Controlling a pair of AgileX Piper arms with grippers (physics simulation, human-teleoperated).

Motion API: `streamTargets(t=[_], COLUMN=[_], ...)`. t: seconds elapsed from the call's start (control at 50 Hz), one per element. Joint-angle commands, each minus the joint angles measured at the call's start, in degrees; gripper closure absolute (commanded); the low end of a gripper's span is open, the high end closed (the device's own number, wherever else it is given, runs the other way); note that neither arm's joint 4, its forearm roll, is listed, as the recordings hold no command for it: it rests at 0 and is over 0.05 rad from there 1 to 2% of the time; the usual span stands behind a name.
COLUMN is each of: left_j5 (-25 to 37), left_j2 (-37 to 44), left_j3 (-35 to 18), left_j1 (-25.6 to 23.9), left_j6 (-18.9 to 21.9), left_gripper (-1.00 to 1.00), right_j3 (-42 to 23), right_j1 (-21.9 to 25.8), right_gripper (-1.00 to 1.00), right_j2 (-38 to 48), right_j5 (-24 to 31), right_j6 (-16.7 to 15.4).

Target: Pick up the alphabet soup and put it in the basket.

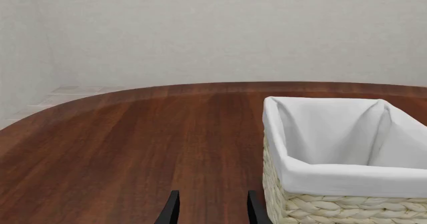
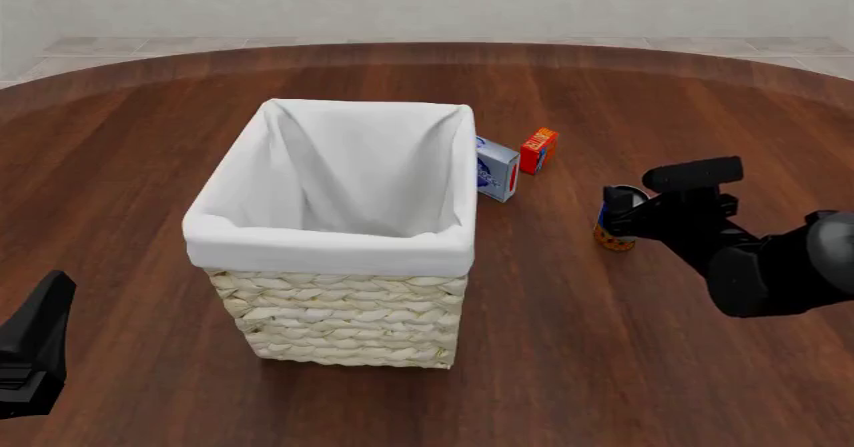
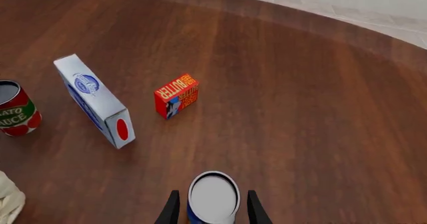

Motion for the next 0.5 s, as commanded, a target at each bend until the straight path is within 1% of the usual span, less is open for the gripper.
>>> streamTargets(t=[0.02,0.5], left_j5=[0.00,0.00], left_j2=[0.00,0.00], left_j3=[0.00,0.00], left_j1=[0.00,0.00], left_j6=[0.00,0.00], left_gripper=[-1.00,-1.00], right_j3=[-0.21,0.19], right_j1=[0.17,-0.25], right_gripper=[-1.00,-1.00], right_j2=[0.50,2.83], right_j5=[-0.28,-2.45], right_j6=[0.66,1.36])
